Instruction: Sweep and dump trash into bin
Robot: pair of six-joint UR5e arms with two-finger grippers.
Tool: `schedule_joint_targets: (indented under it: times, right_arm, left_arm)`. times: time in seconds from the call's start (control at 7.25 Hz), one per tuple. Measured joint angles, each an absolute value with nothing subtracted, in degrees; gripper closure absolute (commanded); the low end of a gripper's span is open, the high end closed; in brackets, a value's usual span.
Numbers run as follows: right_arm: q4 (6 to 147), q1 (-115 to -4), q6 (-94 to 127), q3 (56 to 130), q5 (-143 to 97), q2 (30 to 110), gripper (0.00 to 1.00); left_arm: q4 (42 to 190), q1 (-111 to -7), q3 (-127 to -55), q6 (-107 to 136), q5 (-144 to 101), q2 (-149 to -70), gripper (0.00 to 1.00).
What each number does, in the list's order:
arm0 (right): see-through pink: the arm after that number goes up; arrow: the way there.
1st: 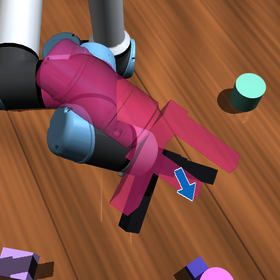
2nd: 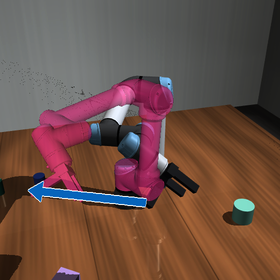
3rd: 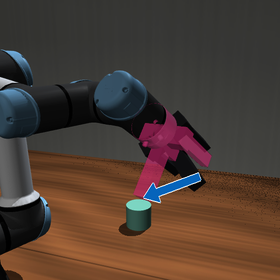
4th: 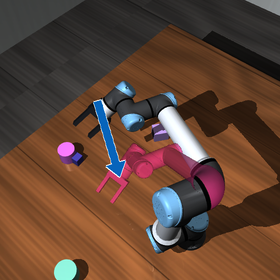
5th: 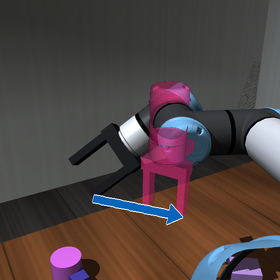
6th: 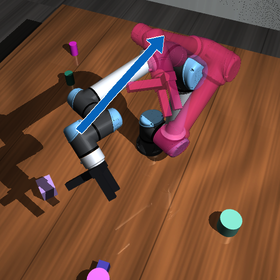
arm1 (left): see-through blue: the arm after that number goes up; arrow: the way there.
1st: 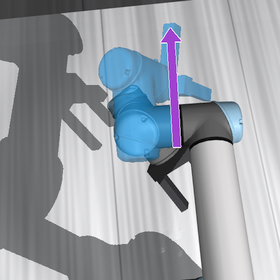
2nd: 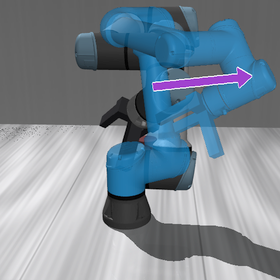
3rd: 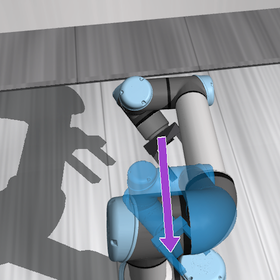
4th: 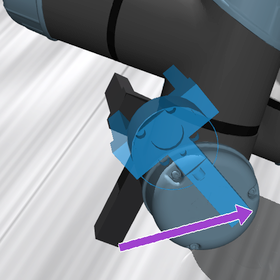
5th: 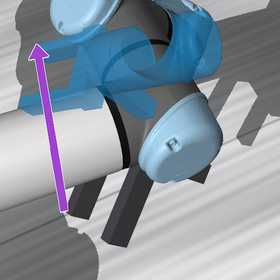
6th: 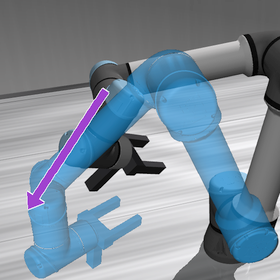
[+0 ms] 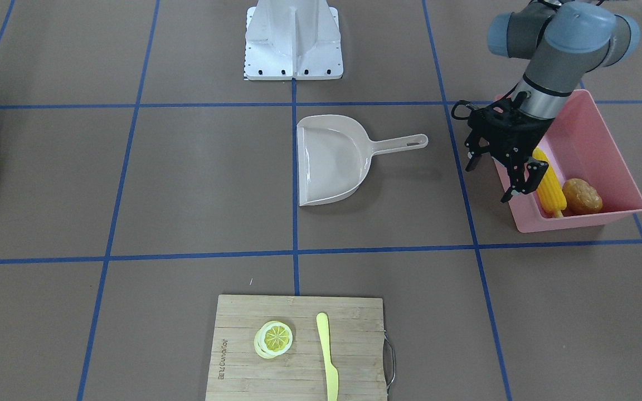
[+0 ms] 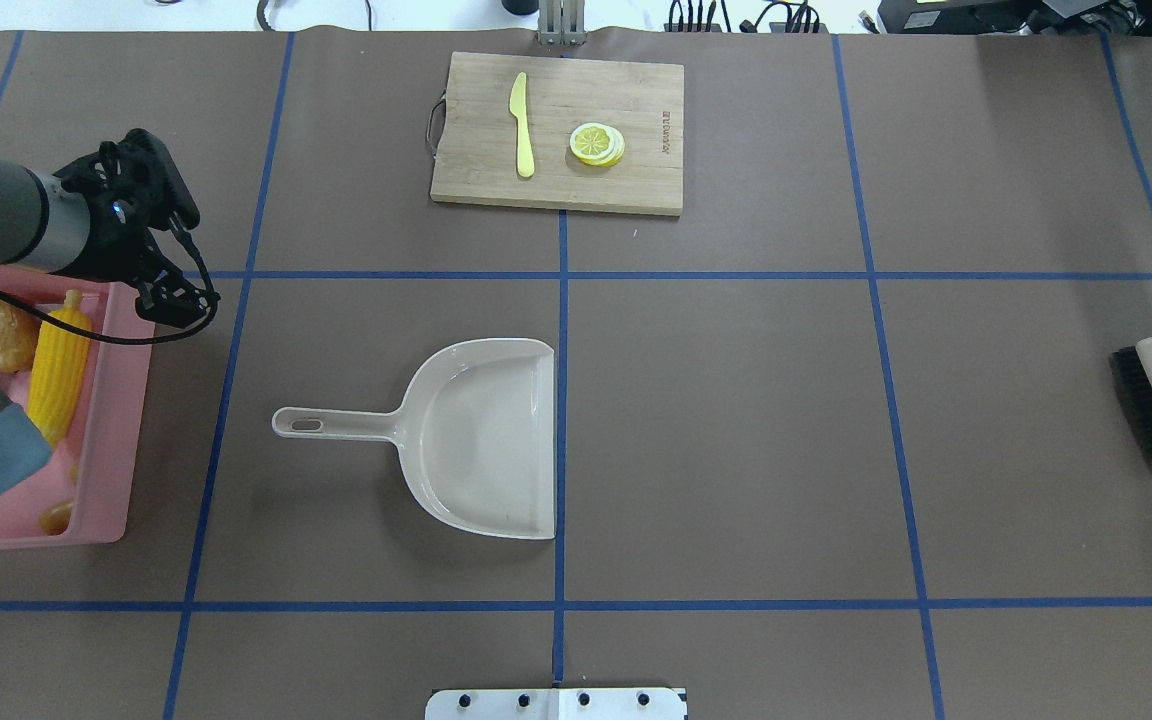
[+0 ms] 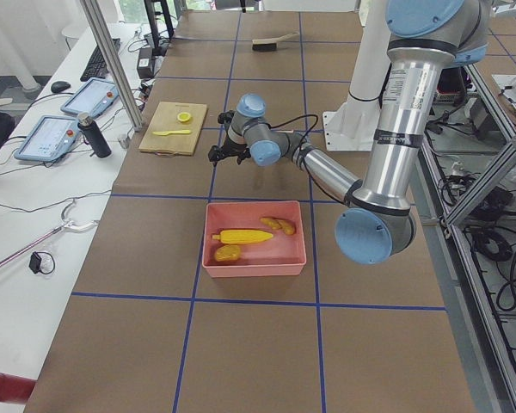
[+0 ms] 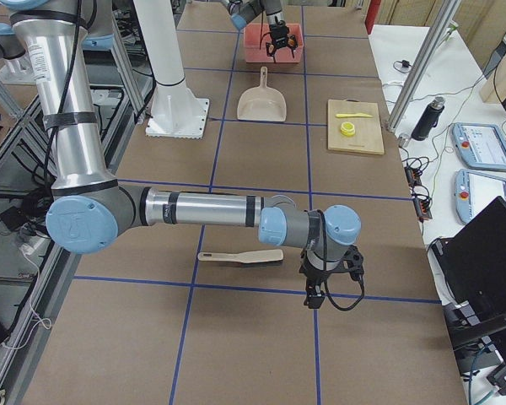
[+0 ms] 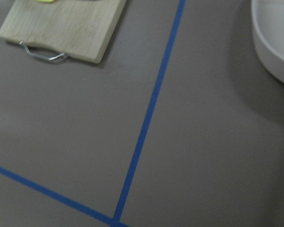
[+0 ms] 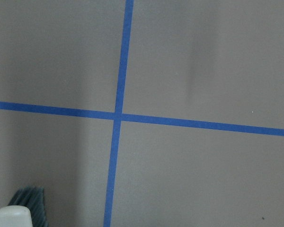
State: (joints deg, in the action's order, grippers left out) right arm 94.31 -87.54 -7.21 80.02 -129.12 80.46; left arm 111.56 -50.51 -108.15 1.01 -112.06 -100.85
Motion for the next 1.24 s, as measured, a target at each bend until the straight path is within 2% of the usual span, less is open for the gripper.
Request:
schedule_joint_targets:
  times: [0.28, 0.83, 1.24]
  right_arm:
    - [94.31, -87.44, -7.21, 80.10, -129.21, 80.36, 0.00]
    - [94.31, -87.15, -7.21, 80.27, -129.37, 80.33, 0.00]
    - [94.31, -86.37, -7.21, 80.42, -129.46, 79.85, 0.00]
  left_arm:
    - [101.49, -61.68, -107.94, 6.19, -126.08, -98.99, 0.02]
    - [94.07, -83.68, -106.86, 7.02, -136.49, -83.86, 0.01]
    - [89.07, -88.34, -104.29, 6.54, -139.17, -83.33, 0.01]
